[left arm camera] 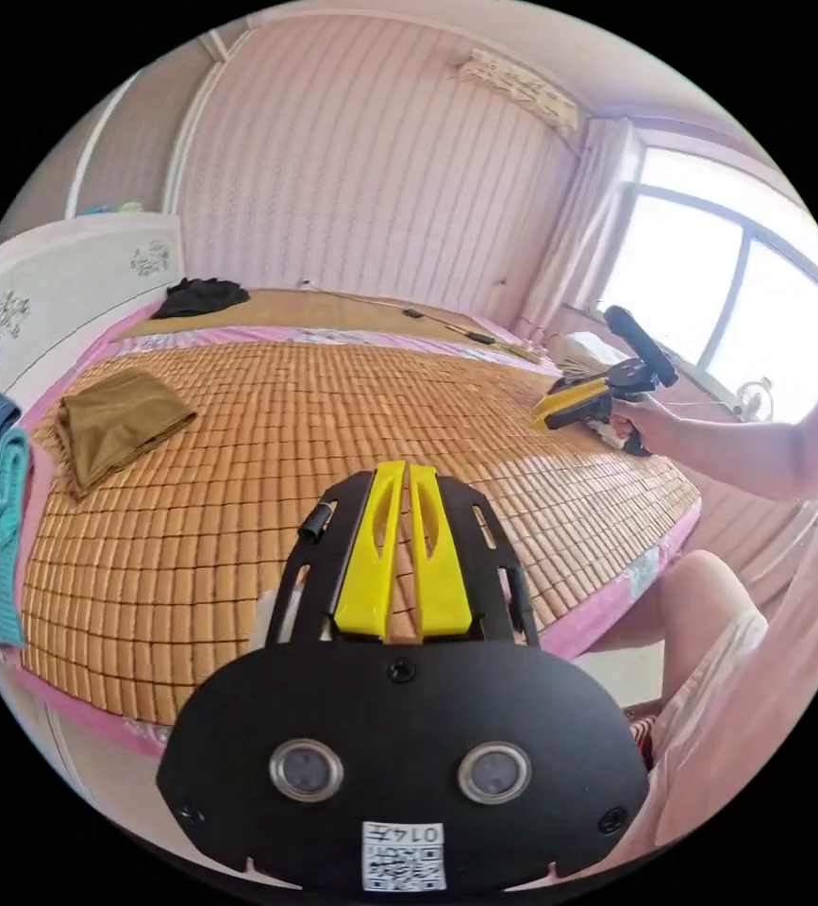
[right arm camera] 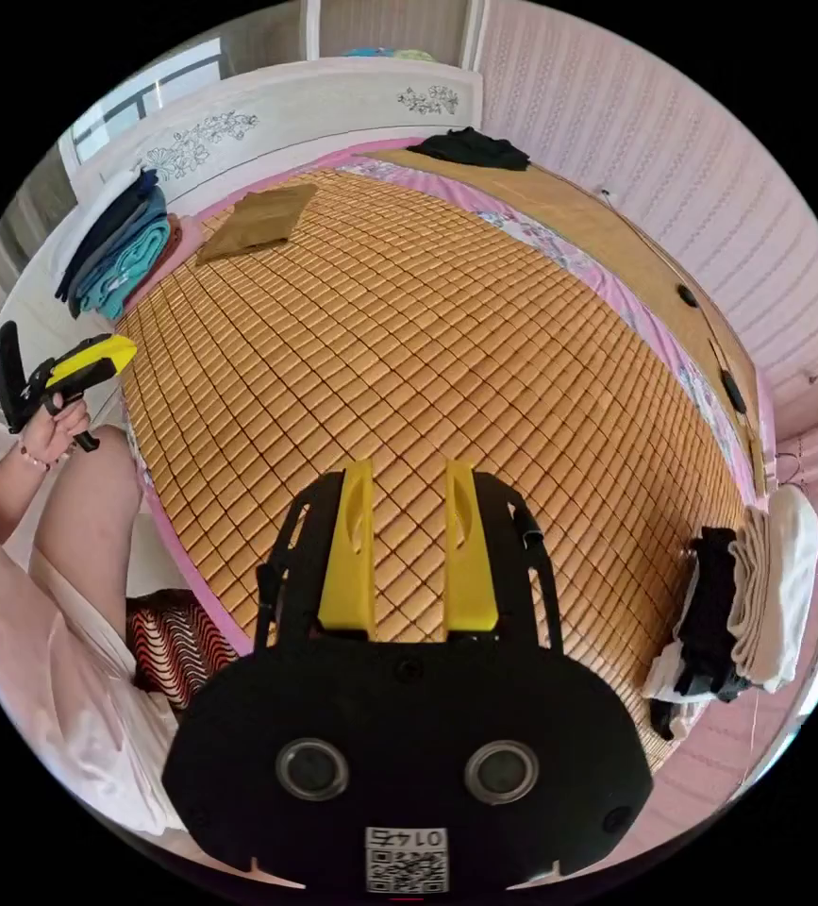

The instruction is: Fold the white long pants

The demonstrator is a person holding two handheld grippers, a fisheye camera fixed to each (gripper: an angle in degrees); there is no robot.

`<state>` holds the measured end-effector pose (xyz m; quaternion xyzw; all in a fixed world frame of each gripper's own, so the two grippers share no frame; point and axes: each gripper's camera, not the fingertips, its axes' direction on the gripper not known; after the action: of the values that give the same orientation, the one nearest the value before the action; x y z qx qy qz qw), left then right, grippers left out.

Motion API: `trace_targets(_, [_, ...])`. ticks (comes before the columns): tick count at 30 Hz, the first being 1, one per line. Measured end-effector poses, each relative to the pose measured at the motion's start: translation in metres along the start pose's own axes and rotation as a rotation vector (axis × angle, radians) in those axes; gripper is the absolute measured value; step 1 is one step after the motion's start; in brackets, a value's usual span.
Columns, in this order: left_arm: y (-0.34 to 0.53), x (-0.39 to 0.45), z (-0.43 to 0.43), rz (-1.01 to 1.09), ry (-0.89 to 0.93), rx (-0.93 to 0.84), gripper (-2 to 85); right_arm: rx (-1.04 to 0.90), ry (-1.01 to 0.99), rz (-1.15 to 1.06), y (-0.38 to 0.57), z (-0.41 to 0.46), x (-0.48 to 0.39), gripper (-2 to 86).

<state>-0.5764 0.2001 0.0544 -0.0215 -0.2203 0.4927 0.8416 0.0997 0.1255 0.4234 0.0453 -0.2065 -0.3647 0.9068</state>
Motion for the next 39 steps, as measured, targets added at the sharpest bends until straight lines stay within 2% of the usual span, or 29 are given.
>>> trace_targets(4, [-0.049,0.093,0.056,0.167,0.284,-0.025,0.1,0.016,0.201,0.245,0.112,-0.068,0.064,12.2])
trace_targets(10, [-0.139,0.218,0.153,0.379,0.418,-0.087,7.6,0.034,0.385,0.372,0.165,-0.122,0.136,13.8])
trace_targets(15, [-0.204,0.329,0.233,0.570,0.365,-0.083,10.9,0.051,0.448,0.425,0.156,-0.129,0.186,15.6])
trace_targets(22, [-0.271,0.430,0.378,0.495,0.288,-0.229,12.0,0.072,0.292,0.503,0.161,-0.122,0.231,9.3])
trace_targets(25, [-0.284,0.432,0.427,0.313,0.303,-0.404,8.8,0.139,0.209,0.502,0.172,-0.135,0.235,5.0])
trace_targets(29, [-0.294,0.423,0.441,0.206,0.369,-0.459,1.3,0.231,0.181,0.466,0.181,-0.165,0.233,3.2])
trace_targets(34, [-0.326,0.394,0.380,0.190,0.353,-0.294,-0.8,0.427,0.400,0.377,0.169,-0.260,0.196,1.8])
trace_targets(39, [-0.353,0.307,0.278,0.122,0.336,-0.150,-1.0,0.565,0.356,0.294,0.133,-0.345,0.151,1.2])
